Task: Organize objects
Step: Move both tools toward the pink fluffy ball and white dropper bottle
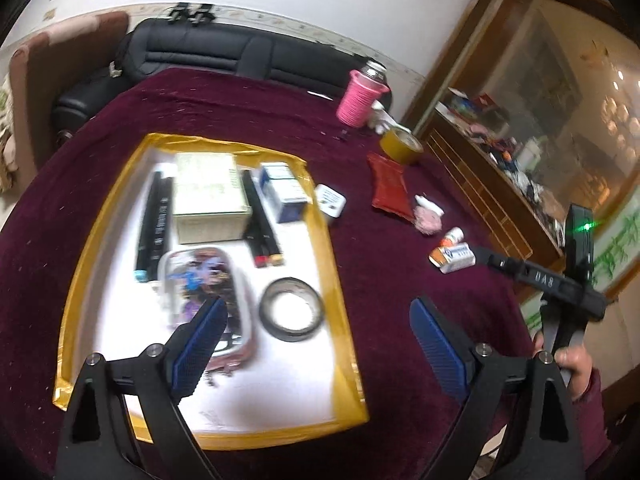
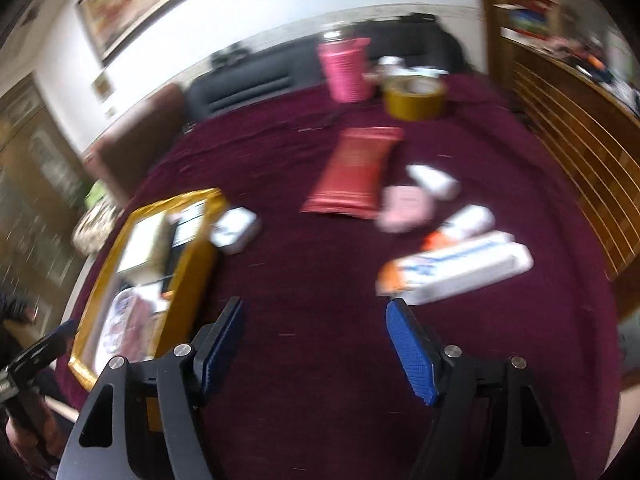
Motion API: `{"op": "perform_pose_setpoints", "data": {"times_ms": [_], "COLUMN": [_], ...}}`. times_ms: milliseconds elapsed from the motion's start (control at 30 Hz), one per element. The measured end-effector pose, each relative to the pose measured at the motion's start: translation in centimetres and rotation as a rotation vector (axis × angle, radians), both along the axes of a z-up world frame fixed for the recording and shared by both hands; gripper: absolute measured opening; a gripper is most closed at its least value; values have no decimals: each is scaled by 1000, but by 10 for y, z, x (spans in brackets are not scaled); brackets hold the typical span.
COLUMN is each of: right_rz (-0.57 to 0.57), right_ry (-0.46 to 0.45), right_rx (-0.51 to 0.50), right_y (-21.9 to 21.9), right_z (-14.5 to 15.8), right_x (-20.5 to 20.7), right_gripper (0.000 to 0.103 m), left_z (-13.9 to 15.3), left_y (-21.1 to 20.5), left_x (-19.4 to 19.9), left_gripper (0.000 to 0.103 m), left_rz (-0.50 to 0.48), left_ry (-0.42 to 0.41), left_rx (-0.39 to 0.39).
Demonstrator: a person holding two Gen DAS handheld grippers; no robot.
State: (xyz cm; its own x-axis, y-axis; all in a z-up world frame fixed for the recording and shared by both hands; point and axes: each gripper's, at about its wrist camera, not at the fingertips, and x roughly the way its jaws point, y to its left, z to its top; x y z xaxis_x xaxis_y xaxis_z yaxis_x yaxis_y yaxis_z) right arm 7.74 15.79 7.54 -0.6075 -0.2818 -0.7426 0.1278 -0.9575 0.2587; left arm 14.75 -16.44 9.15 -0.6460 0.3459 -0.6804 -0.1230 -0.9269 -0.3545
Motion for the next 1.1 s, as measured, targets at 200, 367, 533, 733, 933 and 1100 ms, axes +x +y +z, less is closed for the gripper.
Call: {"op": "perform_pose_setpoints", "data": {"times_ms": [200, 367, 533, 733, 933, 1100], "right_rz": [-116, -151, -136, -69, -67, -86], "right_ry": [-13, -32, -32, -58, -76, -110], "right_rx": [-35, -46, -17, 19, 100, 214], "right_y": [54, 77, 79, 51, 23, 6], "right_z": [-11, -24, -24, -31, -40, -55], "right_x": [-8, -25, -52, -85, -124, -149], "right_gripper": [79, 79, 79, 79, 79, 79], "left_z": [-6, -6, -11, -20, -24, -24], "left_y": [39, 64, 83, 89, 81, 67], "left_x": [-16, -25, -34, -42, -43, -46], "left_gripper": [92, 92, 92, 92, 92, 92], "left_rz": [-77, -110, -130, -138, -126, -106], "left_ry": [-39, -44, -63, -89, -103, -104], "left_rx": [-46, -70, -96, -101, -90, -69]}}
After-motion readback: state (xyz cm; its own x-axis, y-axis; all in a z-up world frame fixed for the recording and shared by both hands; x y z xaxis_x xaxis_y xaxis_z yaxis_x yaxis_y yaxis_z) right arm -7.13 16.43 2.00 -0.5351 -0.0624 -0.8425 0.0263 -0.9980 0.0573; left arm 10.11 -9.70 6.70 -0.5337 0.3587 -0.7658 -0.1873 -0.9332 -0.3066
